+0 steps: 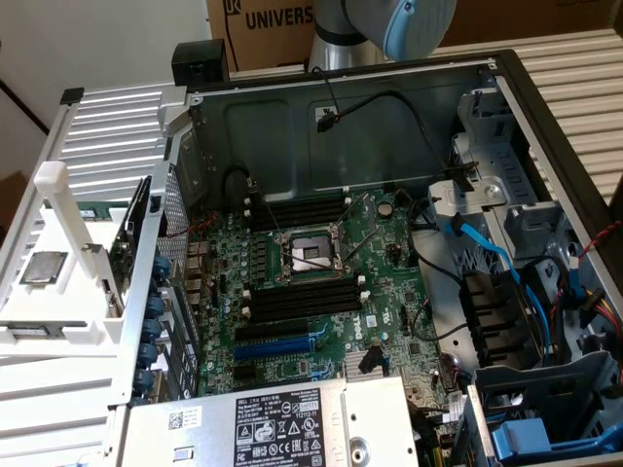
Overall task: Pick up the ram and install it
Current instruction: 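Pick up the ram and move it above insertion slot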
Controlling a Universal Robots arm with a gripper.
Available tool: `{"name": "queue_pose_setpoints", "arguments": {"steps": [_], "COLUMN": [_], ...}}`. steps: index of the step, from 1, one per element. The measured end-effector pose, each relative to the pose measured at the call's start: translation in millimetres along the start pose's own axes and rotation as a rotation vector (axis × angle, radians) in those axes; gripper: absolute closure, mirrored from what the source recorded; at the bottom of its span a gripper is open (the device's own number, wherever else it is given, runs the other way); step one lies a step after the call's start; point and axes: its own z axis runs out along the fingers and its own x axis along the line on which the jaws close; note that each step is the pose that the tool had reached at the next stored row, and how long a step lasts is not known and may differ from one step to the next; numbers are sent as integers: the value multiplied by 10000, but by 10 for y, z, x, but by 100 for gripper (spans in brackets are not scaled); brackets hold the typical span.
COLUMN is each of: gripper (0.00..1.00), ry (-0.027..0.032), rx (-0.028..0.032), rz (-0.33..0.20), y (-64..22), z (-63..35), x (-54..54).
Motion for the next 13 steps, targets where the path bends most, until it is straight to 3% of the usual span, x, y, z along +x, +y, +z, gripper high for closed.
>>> {"name": "queue_pose_setpoints", "arguments": {"steps": [2, 3, 13], "gripper": [90, 90, 90], "ry": [11, 34, 96], "rx": [2, 6, 18], "rz": [-355, -1091, -3111], "y": [0, 0, -1], "z": [1, 1, 2], "x": [0, 0, 0]}}
